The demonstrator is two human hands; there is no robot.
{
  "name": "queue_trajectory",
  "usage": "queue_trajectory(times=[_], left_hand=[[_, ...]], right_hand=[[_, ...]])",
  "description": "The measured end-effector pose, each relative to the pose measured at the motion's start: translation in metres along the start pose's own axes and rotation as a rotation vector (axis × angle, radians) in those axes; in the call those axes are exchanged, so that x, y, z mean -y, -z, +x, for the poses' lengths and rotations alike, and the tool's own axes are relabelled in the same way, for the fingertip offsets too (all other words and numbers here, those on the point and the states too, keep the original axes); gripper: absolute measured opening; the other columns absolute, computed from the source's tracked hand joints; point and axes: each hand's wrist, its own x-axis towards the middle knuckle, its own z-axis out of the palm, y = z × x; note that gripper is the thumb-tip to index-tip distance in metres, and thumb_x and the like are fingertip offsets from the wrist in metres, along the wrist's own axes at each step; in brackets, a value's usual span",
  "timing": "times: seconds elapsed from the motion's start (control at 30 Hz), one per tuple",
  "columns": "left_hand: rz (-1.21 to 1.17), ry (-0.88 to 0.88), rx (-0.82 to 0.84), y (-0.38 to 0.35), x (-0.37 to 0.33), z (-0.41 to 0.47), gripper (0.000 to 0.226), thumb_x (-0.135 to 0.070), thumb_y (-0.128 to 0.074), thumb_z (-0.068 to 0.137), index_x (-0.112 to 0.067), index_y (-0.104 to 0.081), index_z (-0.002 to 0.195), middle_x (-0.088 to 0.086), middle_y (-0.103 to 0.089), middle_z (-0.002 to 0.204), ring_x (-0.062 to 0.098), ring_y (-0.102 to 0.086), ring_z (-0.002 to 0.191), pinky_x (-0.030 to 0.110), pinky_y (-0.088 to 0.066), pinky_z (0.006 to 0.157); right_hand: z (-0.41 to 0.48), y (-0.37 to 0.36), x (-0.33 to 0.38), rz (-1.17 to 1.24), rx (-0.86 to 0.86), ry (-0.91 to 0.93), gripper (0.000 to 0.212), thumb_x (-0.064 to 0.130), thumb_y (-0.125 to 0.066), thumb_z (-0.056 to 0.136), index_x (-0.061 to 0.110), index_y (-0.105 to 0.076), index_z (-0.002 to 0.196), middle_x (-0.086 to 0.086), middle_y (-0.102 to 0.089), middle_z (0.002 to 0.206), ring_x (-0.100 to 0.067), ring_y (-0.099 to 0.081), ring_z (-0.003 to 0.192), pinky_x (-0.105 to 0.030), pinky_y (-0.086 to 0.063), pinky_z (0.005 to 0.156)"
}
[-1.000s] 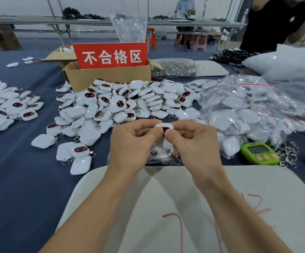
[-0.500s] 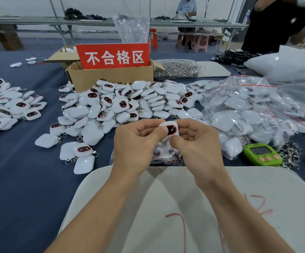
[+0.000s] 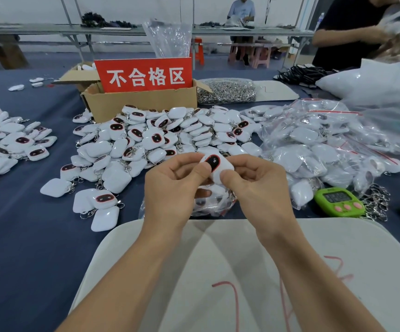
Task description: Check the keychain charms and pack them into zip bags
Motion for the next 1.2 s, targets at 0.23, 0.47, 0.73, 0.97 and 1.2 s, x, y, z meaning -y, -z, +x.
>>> queue_trajectory(times=[0.23, 0.47, 0.73, 0.97, 1.2], left_hand=[[0.376, -0.230, 0.062, 0.003, 0.010, -0.001, 0.040, -0.011, -0.078, 0.082, -0.043, -0.079, 0.104, -0.022, -0.078, 0.096, 0.003, -0.075, 0.093, 0.035, -0.061, 0.086], [0.262, -0.099, 0.030, 0.001, 0.008, -0.001, 0.027, -0.010, -0.078, 0.088, -0.030, -0.080, 0.106, -0.007, -0.080, 0.085, 0.014, -0.076, 0.077, 0.038, -0.064, 0.068], [0.022, 0.090, 0.060, 0.003, -0.003, 0.000, 0.021, -0.012, -0.062, 0.097, -0.017, -0.082, 0.098, 0.012, -0.070, 0.071, 0.021, -0.056, 0.048, 0.031, -0.046, 0.055], [0.038, 0.028, 0.079, 0.001, -0.004, -0.001, 0.037, -0.040, -0.063, 0.098, -0.016, -0.081, 0.076, 0.010, -0.064, 0.060, 0.019, -0.052, 0.042, 0.026, -0.044, 0.045], [0.185, -0.073, -0.103, 0.005, 0.001, 0.004, 0.030, -0.029, -0.064, 0.100, -0.022, -0.078, 0.075, 0.005, -0.067, 0.061, 0.015, -0.055, 0.049, 0.023, -0.047, 0.049]], right_hand=[[0.001, 0.004, -0.006, -0.295, -0.076, 0.216, 0.029, 0.006, -0.074, 0.082, 0.034, -0.081, 0.087, 0.007, -0.064, 0.062, -0.006, -0.049, 0.055, -0.020, -0.043, 0.055], [-0.002, 0.004, -0.007, -0.405, -0.133, 0.318, 0.054, -0.005, -0.066, 0.082, 0.039, -0.075, 0.114, 0.017, -0.068, 0.101, -0.002, -0.061, 0.093, -0.011, -0.047, 0.082], [-0.001, 0.001, -0.008, -0.371, -0.025, 0.282, 0.042, 0.015, -0.072, 0.084, 0.044, -0.074, 0.115, 0.025, -0.070, 0.093, 0.004, -0.063, 0.088, -0.012, -0.048, 0.084], [-0.001, 0.000, -0.005, -0.243, -0.037, 0.211, 0.016, 0.027, -0.064, 0.088, 0.030, -0.079, 0.094, 0.008, -0.072, 0.078, -0.004, -0.063, 0.071, -0.009, -0.047, 0.061], [0.005, 0.006, -0.007, -0.329, -0.185, 0.117, 0.034, 0.028, -0.065, 0.087, 0.009, -0.050, 0.064, 0.009, -0.038, 0.052, -0.009, -0.033, 0.055, -0.029, -0.031, 0.056]])
